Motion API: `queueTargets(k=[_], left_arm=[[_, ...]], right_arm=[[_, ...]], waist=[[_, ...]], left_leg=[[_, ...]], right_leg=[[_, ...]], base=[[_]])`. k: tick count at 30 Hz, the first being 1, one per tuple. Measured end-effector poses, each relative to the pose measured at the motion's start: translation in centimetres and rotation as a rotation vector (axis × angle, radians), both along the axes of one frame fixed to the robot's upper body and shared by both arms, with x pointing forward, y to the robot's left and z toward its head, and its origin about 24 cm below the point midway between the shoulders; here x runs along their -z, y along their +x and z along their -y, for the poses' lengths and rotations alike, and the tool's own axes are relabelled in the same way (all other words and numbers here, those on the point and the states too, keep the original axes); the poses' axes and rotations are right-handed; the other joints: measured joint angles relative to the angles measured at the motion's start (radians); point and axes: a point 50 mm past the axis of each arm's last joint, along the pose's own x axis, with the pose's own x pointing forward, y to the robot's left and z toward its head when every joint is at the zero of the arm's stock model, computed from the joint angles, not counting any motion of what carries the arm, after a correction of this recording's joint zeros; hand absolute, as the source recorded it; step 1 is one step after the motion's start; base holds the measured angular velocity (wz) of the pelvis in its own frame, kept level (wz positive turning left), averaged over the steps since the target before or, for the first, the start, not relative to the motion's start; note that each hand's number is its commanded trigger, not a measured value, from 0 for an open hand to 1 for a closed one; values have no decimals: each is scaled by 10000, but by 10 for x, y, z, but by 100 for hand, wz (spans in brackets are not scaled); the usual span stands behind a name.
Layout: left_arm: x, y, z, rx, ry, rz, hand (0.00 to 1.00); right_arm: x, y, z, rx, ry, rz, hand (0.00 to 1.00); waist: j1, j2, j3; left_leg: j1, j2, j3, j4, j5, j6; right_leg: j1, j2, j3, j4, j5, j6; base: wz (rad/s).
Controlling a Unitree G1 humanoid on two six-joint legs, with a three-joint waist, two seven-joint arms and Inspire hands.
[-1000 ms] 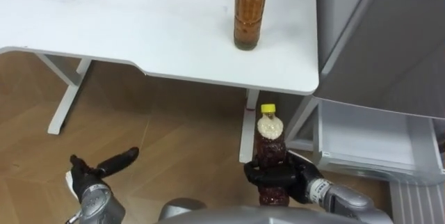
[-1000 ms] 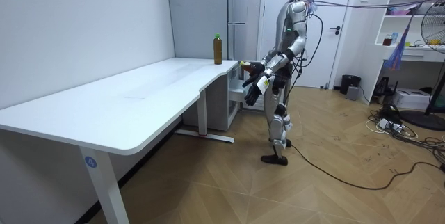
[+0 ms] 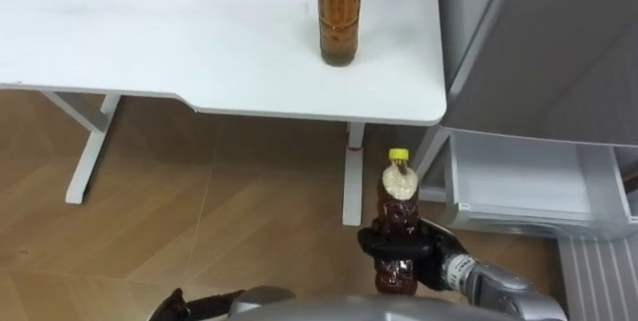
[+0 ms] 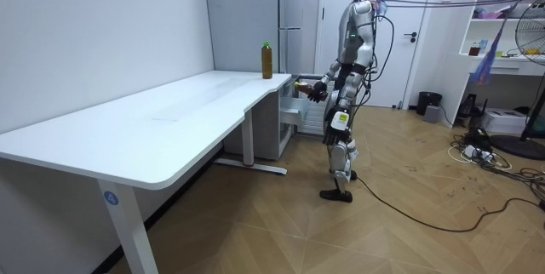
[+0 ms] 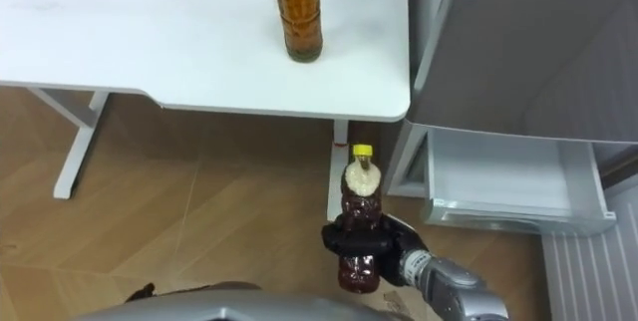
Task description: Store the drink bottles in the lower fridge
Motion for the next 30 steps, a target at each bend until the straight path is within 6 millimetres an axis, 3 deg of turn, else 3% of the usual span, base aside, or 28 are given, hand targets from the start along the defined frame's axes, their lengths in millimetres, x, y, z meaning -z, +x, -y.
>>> queueTargets(k=[4, 7, 15, 20, 24, 30], left_arm=[[0, 1, -1, 724, 216, -9, 0], [-1, 3, -3, 1315, 464, -63, 0], [-2, 9, -4, 1777, 701, 1, 0], [-2, 6, -5, 1759, 722, -18, 0], [-3, 9, -4, 1927, 787, 73, 0], [-3, 12, -3, 2104, 745, 142, 0]], right_arm=[[5, -6, 8, 722, -320, -392, 100], [4, -3, 9, 1329, -338, -361, 100], [4, 0, 12, 3279, 94, -484, 100], [5, -1, 17, 5143, 824, -750, 100], [6, -3, 21, 6302, 1237, -983, 100], [5, -3, 22, 7066, 1672, -969, 100]], waist=[[-97, -24, 38], [-311, 3, -12], [-465, -4, -48], [-582, 16, -11], [-607, 50, 76], [-656, 98, 45]], left_leg=[[-19, -1, 10, 2, 1, 1], [-227, -3, 14, 57, 5, 4], [-173, -8, 48, 43, 9, 7], [-84, -7, 71, -27, 8, 6], [-107, -4, 71, -77, 6, 4], [-94, -6, 76, -84, 8, 6]], right_leg=[[-12, 1, -2, 2, 0, 0], [-196, 1, 18, 4, 2, -4], [-221, 2, 83, 6, 3, -4], [-159, 2, 36, -2, 2, -3], [-194, 9, 51, -1, 2, -3], [-209, 10, 72, 3, 2, -3]], base=[[0], [0], [-1], [0], [0], [0]])
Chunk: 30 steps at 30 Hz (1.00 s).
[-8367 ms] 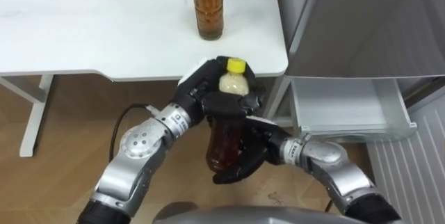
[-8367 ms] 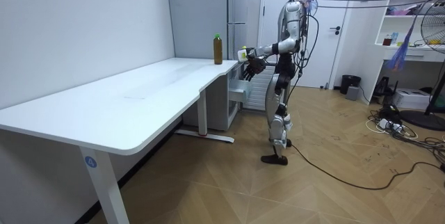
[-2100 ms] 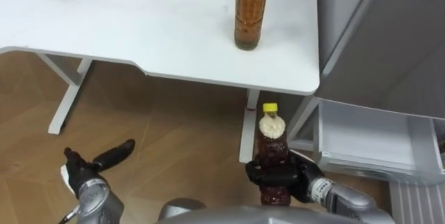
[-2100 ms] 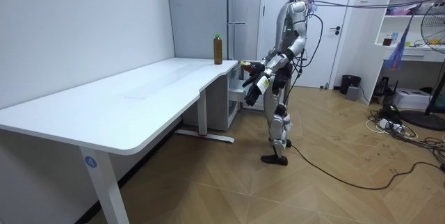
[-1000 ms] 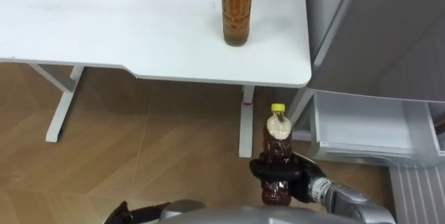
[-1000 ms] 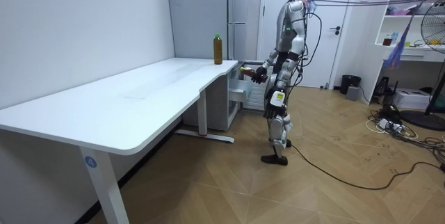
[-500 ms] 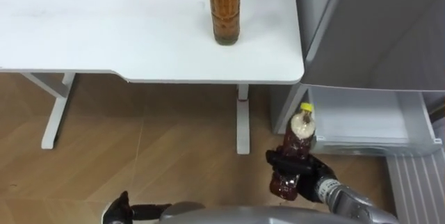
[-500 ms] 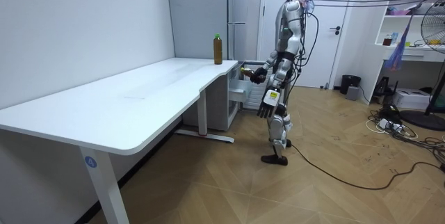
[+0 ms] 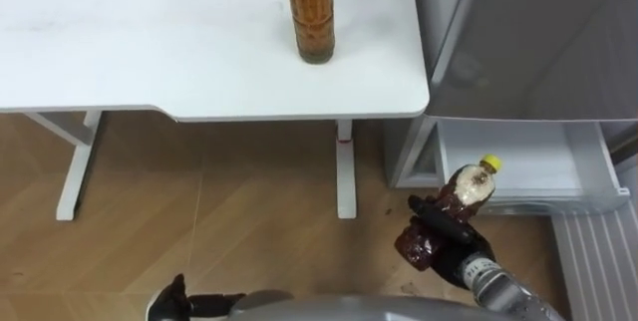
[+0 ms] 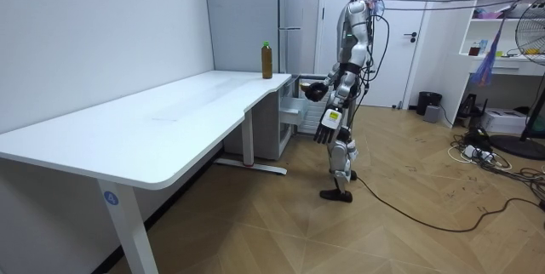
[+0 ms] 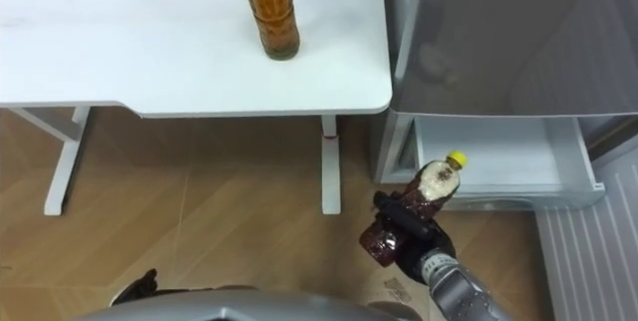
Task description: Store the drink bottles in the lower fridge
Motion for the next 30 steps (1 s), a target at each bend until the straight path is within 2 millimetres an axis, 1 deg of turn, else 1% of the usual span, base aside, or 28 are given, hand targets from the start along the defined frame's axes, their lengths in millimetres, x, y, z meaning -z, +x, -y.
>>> queueTargets(k=[8, 12, 13, 23, 26, 27, 28, 30], left_arm=[[1, -1, 2, 82, -53, -44, 0], [1, -3, 2, 373, 79, -161, 0], [1, -4, 2, 459, 126, -182, 0], [0, -3, 2, 533, 265, -46, 0], [0, -6, 2, 541, 278, -116, 0], [0, -6, 2, 544, 270, -121, 0], [1, -7, 2, 542, 250, -140, 0], [1, -9, 1, 522, 235, -208, 0]], right_arm=[[3, -4, 3, 1005, 425, -238, 100], [2, -2, 4, 1425, 588, -128, 100], [2, -2, 5, 1610, 663, -89, 100], [-1, 2, 12, 2861, 880, 334, 100], [-2, 3, 13, 3336, 1101, 428, 100], [-3, 4, 14, 3480, 1160, 516, 100], [-3, 5, 14, 3587, 1154, 594, 100], [-4, 7, 16, 3884, 1244, 668, 100]], waist=[[-16, 67, -60], [-54, 30, -44], [-54, -1, -23], [-161, -35, -19], [-154, -9, -36], [-154, -18, -31], [-154, 30, -62], [-152, 48, -73]], left_leg=[[36, 1, 12, 64, 1, 0], [123, 3, 71, 2, 0, 1], [136, 4, 102, -19, 0, 1], [151, 6, 209, -23, 0, 1], [152, 6, 207, -3, 0, 1], [142, 6, 207, -2, 0, 1], [136, 7, 207, -4, 0, 1], [142, 6, 206, -13, 0, 1]], right_leg=[[44, -1, 8, -3, 0, 0], [72, 3, 123, 6, 0, 0], [69, 3, 171, 7, 0, 0], [21, 5, 300, -12, -2, 3], [4, 5, 299, -7, -2, 3], [-23, 5, 299, -2, -2, 3], [-29, 5, 299, -1, -2, 3], [-22, 5, 303, 2, -2, 3]], base=[[0], [-5], [-8], [-3], [0], [0], [0], [0]])
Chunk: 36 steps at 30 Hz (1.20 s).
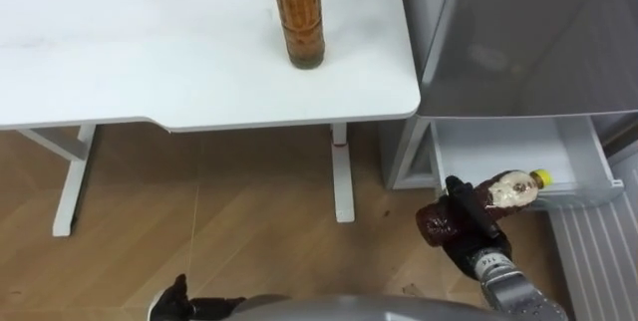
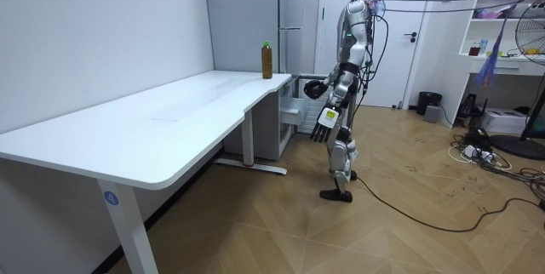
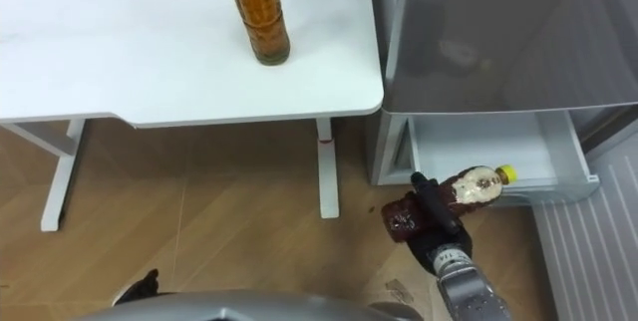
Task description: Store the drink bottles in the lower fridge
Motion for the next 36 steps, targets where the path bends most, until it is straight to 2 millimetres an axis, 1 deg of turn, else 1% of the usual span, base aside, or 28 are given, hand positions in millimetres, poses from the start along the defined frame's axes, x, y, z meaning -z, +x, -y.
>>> queueTargets(k=[7, 11, 15, 21, 26, 29, 33, 34, 36], left_arm=[[1, -4, 0, -10, -15, -112, 0], [1, -3, 1, 26, -107, -99, 0], [1, -4, 1, 49, -172, -145, 0], [1, -5, 0, 63, -316, -228, 0], [1, -8, -1, 364, -279, -385, 0], [1, -9, -3, 774, -125, -575, 0], [0, -10, -7, 1372, 138, -894, 0], [0, -10, -8, 1446, 193, -927, 0], [0, -10, -9, 1547, 250, -967, 0]], right_arm=[[-8, 10, 10, 1422, 381, 606, 100], [-10, 10, 14, 1715, 380, 714, 100], [-10, 10, 14, 1839, 454, 737, 100], [-11, 12, 15, 1927, 592, 805, 100], [-15, 17, 26, 2715, 749, 1141, 100], [-20, 24, 33, 2874, 617, 1396, 100], [-29, 43, 41, 2837, 518, 1812, 100], [-31, 50, 44, 2943, 508, 1919, 100], [-34, 57, 47, 3159, 524, 2084, 100]], waist=[[-22, 18, 5], [-24, 65, 20], [-23, 108, 8], [-16, 105, 9], [4, 105, 10], [-48, 87, 18], [-161, 31, 39], [-215, 2, 62], [-241, -37, 86]], left_leg=[[26, -1, -21, -17, -1, 0], [16, -1, -23, -16, -1, -1], [15, -3, -22, -14, -1, 0], [-2, -6, -25, -6, -1, 0], [-65, -11, -25, 80, -1, 0], [-147, -22, -59, 134, 0, 2], [-348, -46, -173, 256, 12, 17], [-437, -54, -205, 325, 16, 23], [-556, -71, -264, 344, 23, 33]], right_leg=[[65, -2, -35, 9, 0, 0], [63, -2, -46, 3, 0, 1], [62, -2, -43, -3, -2, 3], [55, -7, -45, -3, -6, 10], [41, -13, -57, -14, -10, 15], [15, -19, -75, -14, -28, 13], [-98, -23, -118, -12, -28, 11], [-148, -23, -116, -13, -27, 10], [-242, -23, -116, -10, -27, 10]], base=[[0], [0], [0], [0], [0], [5], [10], [14], [12]])
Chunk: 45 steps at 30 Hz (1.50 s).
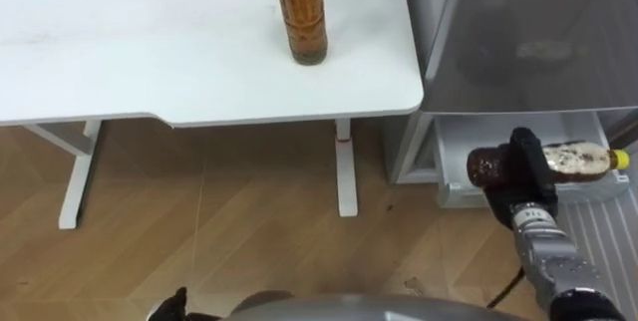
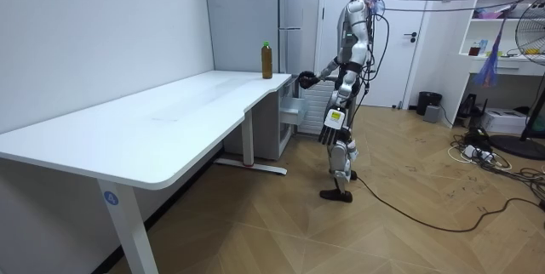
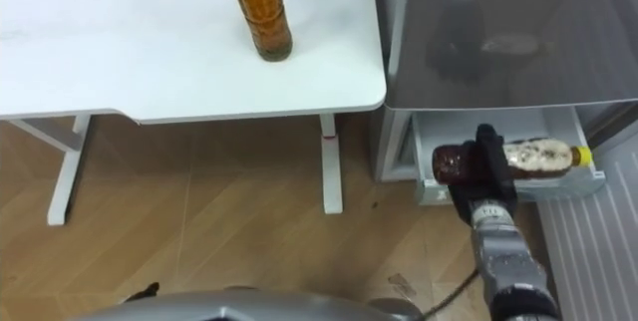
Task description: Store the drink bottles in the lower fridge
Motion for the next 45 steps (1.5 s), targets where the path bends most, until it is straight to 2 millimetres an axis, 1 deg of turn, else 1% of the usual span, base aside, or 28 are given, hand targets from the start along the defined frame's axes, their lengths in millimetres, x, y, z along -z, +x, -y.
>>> queueTargets(k=[3, 4, 5, 6, 9, 10, 15, 16, 17, 19, 20, 22, 25, 26, 28, 29, 34, 36, 38, 40, 45], left_arm=[[0, 2, 0, 116, 46, -61, 0], [0, 6, -1, 159, 76, -72, 0], [0, 8, -1, 169, 77, -27, 0], [0, 12, -1, 191, 76, 63, 0], [-1, 18, -3, 104, 94, 166, 0], [-2, 21, -4, 137, 112, 205, 0], [-3, 28, -5, 288, -11, 343, 0], [-3, 29, -5, 292, -12, 365, 0], [-3, 29, -5, 291, -11, 361, 0], [-3, 31, -5, 306, -5, 414, 0], [-3, 33, -5, 315, -7, 443, 0], [-4, 41, -4, 369, 8, 628, 0], [-5, 49, -4, 474, 29, 780, 0], [-5, 50, -3, 602, 19, 756, 0], [-4, 56, -1, 820, -25, 769, 0], [-5, 57, -1, 868, -34, 794, 0], [-7, 74, -1, 1152, 54, 1119, 0], [-8, 76, -3, 1186, 167, 1175, 0], [-9, 78, -5, 1253, 310, 1150, 0], [-9, 78, -8, 1267, 446, 1146, 0], [-10, 78, -10, 1269, 497, 1108, 0]], right_arm=[[-6, 12, 2, 69, 0, 333, 100], [-8, 16, 4, 131, 20, 354, 100], [-8, 19, 5, 226, 67, 349, 100], [-8, 23, 7, 464, 189, 321, 100], [-14, 35, 11, 798, 307, 399, 100], [-14, 36, 11, 761, 307, 450, 100], [-16, 45, 18, 903, 194, 63, 100], [-18, 48, 20, 939, 150, 31, 100], [-18, 49, 21, 943, 125, -20, 100], [-21, 53, 24, 880, 72, 152, 100], [-22, 54, 24, 877, 71, 154, 100], [-27, 60, 29, 952, -10, 108, 100], [-31, 65, 32, 955, -99, 82, 100], [-32, 68, 31, 913, -83, 94, 100], [-35, 76, 28, 858, 43, -89, 100], [-35, 77, 27, 849, 52, -143, 100], [-45, 88, 29, 687, 43, 9, 100], [-50, 95, 28, 655, 49, 118, 100], [-53, 98, 29, 686, 41, 30, 100], [-58, 101, 32, 711, -29, 7, 100], [-64, 105, 38, 766, -204, 34, 100]], waist=[[-16, -28, 6], [-12, -2, -20], [-7, 14, -25], [11, 7, -20], [72, 2, -15], [89, -18, -3], [79, 106, -7], [81, 133, 14], [95, 142, 12], [110, 149, 31], [119, 153, 61], [206, 163, 157], [266, 154, 180], [293, 148, 186], [305, 133, 227], [317, 130, 228], [543, 97, 260], [543, 70, 278], [574, 31, 301], [662, -39, 344], [712, -78, 370]], left_leg=[[-388, 0, -25, 151, 5, 6], [-549, 0, -55, 192, 9, 10], [-608, 0, -66, 199, 18, 18], [-725, 2, -88, 202, 30, 20], [-964, -1, -112, 195, 77, 31], [-1056, 1, -106, 202, 87, 30], [-1526, -5, -103, 308, 144, 50], [-1602, -9, -99, 292, 186, 53], [-1644, -5, -87, 287, 196, 50], [-1884, 4, -72, 286, 266, 50], [-1935, 3, -62, 287, 286, 53], [-2177, -7, -36, 287, 383, 71], [-2529, -7, -37, 281, 504, 69], [-2716, 1, -37, 283, 558, 65], [-3007, 5, -37, 284, 671, 65], [-3083, 9, -37, 288, 687, 62], [-3593, -5, -38, 289, 838, 68], [-3722, -8, -38, 288, 883, 66], [-3808, -6, -46, 290, 910, 62], [-3959, -13, -25, 298, 950, 63], [-4230, -42, -15, 312, 1044, 88]], right_leg=[[-259, 2, -43, 18, 10, -15], [-394, 0, -109, 55, 14, -21], [-429, -1, -141, 65, 15, -23], [-552, -11, -216, 113, 17, -26], [-840, -29, -245, 241, 18, -28], [-962, -29, -237, 253, 23, -36], [-1433, -52, -242, 389, 40, -57], [-1517, -57, -241, 392, 44, -65], [-1582, -57, -231, 420, 45, -66], [-1918, -77, -232, 591, 46, -69], [-1983, -85, -231, 621, 51, -76], [-2284, -119, -233, 758, 68, -104], [-2697, -135, -235, 920, 82, -127], [-2912, -136, -231, 984, 99, -155], [-3263, -149, -234, 1103, 126, -200], [-3345, -149, -236, 1126, 133, -210], [-3993, -206, -214, 1443, 132, -240], [-4139, -213, -212, 1486, 133, -246], [-4233, -213, -212, 1523, 136, -253], [-4440, -241, -210, 1630, 133, -266], [-4761, -310, -260, 1757, 154, -300]], base=[[10], [15], [16], [11], [1], [-4], [-1], [0], [0], [-2], [0], [0], [4], [0], [0], [0], [0], [0], [0], [0], [2]])
